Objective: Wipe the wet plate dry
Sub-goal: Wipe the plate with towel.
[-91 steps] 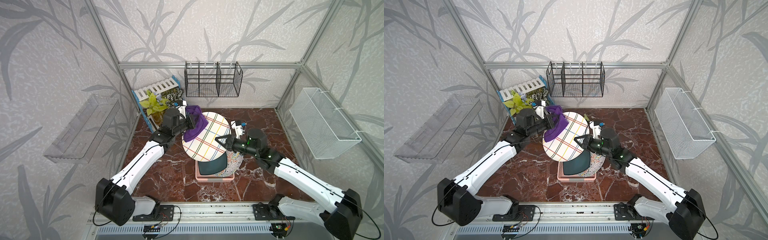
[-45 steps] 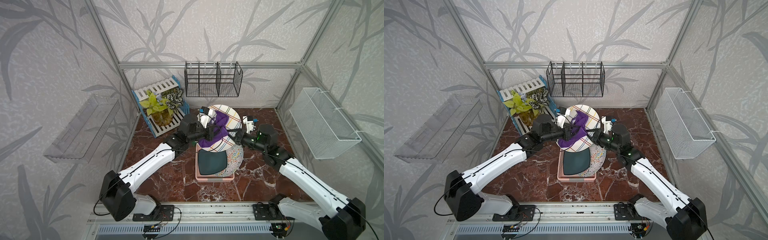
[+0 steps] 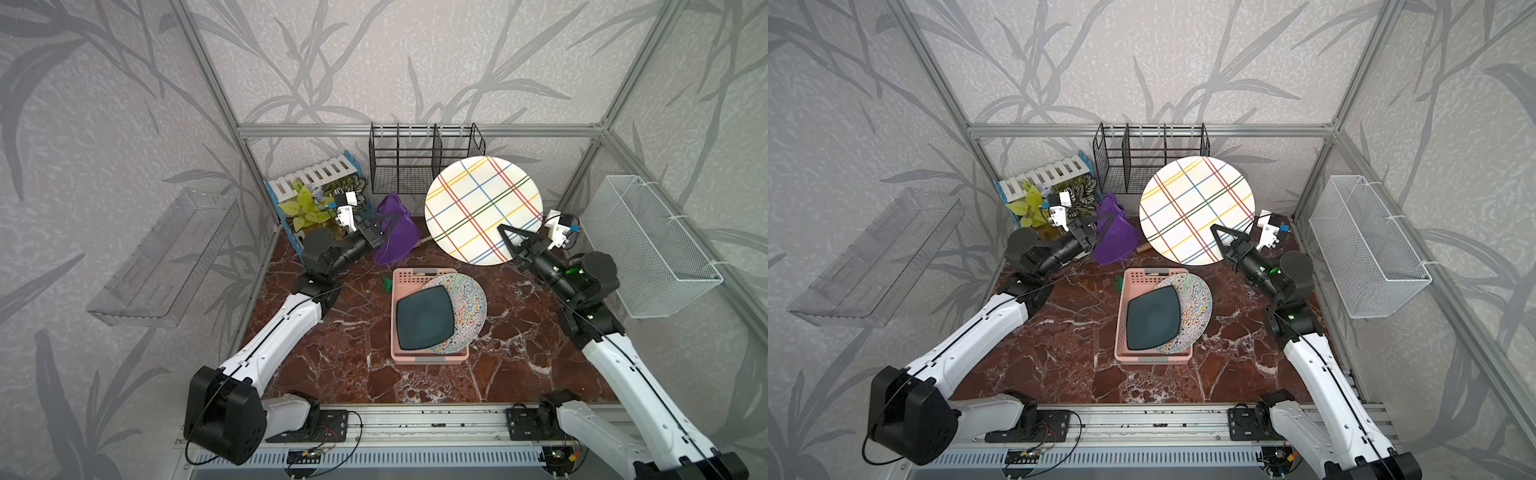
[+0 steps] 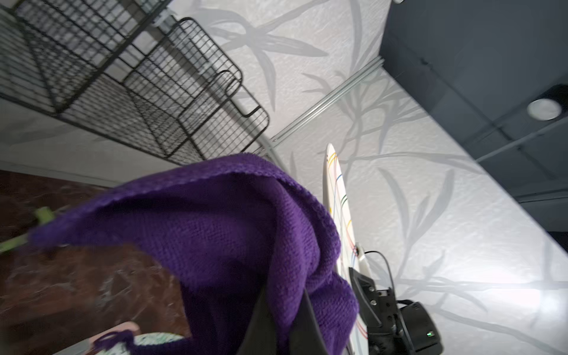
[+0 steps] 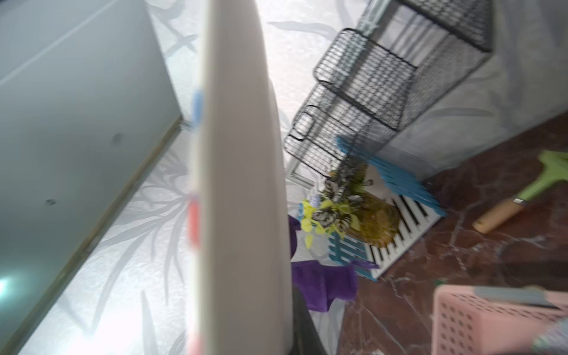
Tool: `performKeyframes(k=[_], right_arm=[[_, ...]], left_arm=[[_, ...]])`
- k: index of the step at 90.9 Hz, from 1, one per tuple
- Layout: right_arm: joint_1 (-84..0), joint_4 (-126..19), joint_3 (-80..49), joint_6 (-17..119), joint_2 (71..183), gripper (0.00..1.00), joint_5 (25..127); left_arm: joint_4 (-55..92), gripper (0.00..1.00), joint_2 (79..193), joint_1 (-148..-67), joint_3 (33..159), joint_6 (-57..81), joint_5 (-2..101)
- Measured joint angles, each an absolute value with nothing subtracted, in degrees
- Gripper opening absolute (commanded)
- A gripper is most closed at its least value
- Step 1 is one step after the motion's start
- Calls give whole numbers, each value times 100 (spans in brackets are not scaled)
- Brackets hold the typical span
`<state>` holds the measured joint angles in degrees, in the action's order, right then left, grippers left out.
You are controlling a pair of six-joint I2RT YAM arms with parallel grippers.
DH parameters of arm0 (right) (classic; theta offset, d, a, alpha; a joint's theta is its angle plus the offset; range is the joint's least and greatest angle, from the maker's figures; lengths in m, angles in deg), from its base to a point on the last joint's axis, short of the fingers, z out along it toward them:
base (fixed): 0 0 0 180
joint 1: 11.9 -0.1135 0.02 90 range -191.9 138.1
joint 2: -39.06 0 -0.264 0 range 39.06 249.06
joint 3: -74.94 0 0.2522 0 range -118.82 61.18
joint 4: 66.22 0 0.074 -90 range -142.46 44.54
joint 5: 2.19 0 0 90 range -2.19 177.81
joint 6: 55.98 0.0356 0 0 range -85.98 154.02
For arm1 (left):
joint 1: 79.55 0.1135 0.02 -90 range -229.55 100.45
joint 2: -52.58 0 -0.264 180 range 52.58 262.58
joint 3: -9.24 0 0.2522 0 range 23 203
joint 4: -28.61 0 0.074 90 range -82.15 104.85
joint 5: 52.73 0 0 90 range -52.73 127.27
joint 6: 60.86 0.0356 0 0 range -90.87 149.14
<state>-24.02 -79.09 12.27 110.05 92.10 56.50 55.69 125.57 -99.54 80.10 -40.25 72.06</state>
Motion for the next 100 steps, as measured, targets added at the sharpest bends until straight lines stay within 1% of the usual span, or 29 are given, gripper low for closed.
performKeyframes(k=[14, 22, 30, 48, 58, 76, 88, 100], right_arm=[[-2649, -9070, 1225, 11532, 9597, 0, 5493], [-2885, -9387, 1199, 11670, 9909, 0, 5493], [-3143, -9614, 1120, 11748, 10195, 0, 5591], [-3283, -9911, 904, 11786, 10412, 0, 5729], [-3178, -9844, 840, 11720, 10346, 0, 5666], [-3169, -9863, 458, 11694, 10187, 0, 5556], [-3438, -10014, 362, 11665, 10222, 0, 5517], [-3808, -10027, 349, 11617, 10543, 0, 5484]], left_arm=[[7556, 0, 13009, -10137, 8325, -5826, 7026], [8266, 0, 13353, -10295, 8598, -6554, 6836], [8747, 0, 13648, -10483, 8823, -7015, 6592], [9777, 0, 14039, -10533, 8959, -7837, 6084], [10008, 0, 14024, -10424, 8819, -8016, 6008], [9840, 0, 13997, -10279, 8692, -8077, 6001], [9844, 0, 14260, -10509, 9167, -8169, 6010], [9844, 0, 14491, -10767, 9704, -8267, 5999]])
